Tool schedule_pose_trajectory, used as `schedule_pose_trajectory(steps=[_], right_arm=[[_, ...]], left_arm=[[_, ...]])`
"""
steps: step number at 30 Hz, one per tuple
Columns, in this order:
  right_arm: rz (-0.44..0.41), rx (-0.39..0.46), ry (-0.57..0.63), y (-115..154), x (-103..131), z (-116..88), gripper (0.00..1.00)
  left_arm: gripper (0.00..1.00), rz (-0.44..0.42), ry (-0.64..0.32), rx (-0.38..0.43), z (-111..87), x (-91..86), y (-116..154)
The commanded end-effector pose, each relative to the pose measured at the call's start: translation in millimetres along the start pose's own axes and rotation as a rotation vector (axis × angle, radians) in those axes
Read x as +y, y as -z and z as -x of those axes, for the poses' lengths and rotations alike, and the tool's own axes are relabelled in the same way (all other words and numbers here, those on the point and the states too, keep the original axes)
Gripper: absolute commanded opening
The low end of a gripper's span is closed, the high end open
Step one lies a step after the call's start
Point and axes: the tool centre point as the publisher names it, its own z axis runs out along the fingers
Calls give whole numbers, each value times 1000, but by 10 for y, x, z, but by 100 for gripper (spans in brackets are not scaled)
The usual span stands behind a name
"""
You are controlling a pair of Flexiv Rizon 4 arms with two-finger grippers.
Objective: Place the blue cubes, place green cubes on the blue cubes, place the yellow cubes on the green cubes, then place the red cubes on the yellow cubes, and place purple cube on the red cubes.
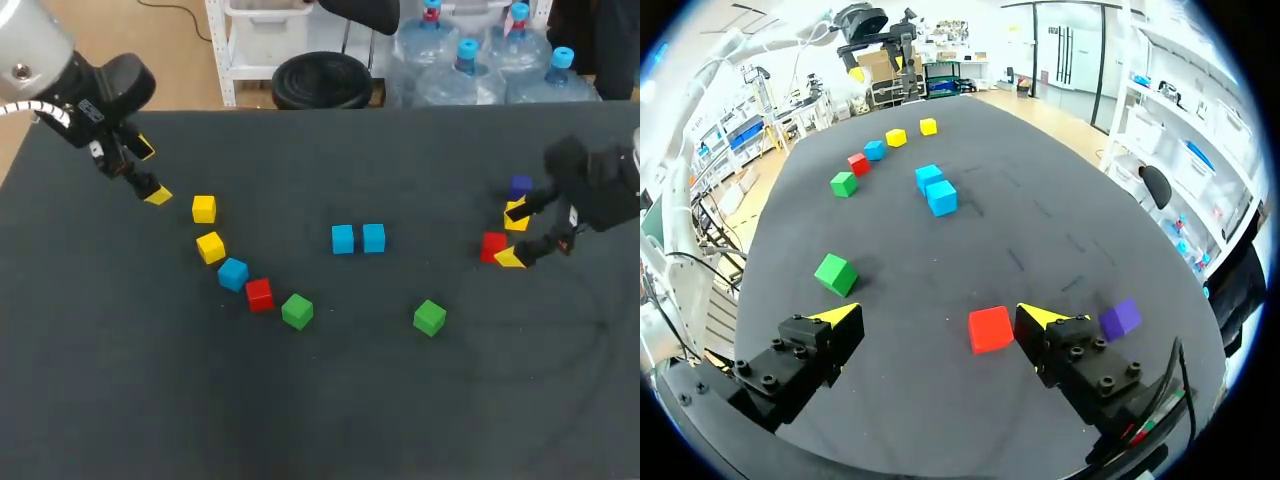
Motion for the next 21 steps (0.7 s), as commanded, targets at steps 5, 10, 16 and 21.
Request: schedule_pose_trajectory(steps=[5, 10, 16, 21], right_arm=[[0, 0, 0, -6, -2, 0, 100], [0, 0, 0, -6, -2, 0, 100], [0, 0, 0, -6, -2, 0, 100], [0, 0, 0, -6, -2, 0, 100]], left_arm=[[100, 35, -280, 91, 98, -113, -87], [100, 25, -447, 173, 187, -182, -190], [100, -74, -642, 233, 248, -339, -426], [100, -186, -681, 169, 264, -425, -613]])
